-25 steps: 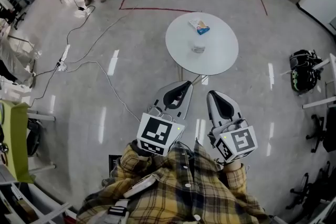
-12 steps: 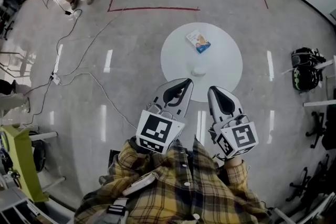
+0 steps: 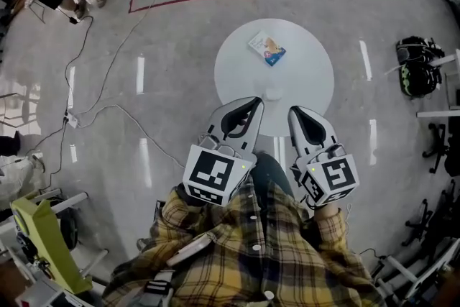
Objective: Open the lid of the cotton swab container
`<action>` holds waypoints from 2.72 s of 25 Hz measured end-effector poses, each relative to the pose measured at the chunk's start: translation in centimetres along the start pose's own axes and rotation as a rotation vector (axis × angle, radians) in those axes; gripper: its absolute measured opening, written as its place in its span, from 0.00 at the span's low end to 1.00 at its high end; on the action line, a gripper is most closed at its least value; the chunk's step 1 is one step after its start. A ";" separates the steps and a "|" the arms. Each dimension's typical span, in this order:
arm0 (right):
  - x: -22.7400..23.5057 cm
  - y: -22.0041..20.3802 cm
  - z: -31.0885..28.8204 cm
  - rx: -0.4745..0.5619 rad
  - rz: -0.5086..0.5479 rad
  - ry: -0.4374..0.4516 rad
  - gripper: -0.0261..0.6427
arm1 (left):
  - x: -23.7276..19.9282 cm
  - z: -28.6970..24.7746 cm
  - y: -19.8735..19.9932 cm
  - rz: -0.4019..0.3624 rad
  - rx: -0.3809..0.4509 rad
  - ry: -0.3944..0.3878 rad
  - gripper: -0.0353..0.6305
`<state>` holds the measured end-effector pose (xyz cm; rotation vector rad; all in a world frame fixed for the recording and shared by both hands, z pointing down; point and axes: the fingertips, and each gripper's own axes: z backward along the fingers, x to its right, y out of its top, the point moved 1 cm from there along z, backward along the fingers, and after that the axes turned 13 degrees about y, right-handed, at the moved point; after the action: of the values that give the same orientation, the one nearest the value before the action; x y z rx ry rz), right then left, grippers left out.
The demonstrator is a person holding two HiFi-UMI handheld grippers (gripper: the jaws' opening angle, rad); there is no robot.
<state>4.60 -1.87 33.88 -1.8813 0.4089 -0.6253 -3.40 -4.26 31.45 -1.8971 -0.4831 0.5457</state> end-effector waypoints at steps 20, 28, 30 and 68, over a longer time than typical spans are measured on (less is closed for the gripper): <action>5.1 0.7 -0.3 -0.014 -0.025 0.091 0.06 | 1.9 -4.6 0.8 0.011 -0.013 0.067 0.08; 6.6 0.9 -1.0 -0.018 0.006 0.121 0.06 | 1.7 -5.8 0.2 0.002 -0.024 0.108 0.08; 6.8 0.9 -1.1 -0.018 0.012 0.128 0.06 | 1.6 -5.9 0.0 -0.007 -0.029 0.119 0.08; 14.6 -15.1 -7.7 -0.199 -0.002 0.087 0.06 | -3.3 -14.4 -19.4 -0.048 -0.245 0.115 0.08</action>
<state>11.68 -9.91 53.53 -2.0482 0.5426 -0.6908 0.67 -9.80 54.84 -2.1310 -0.5380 0.3564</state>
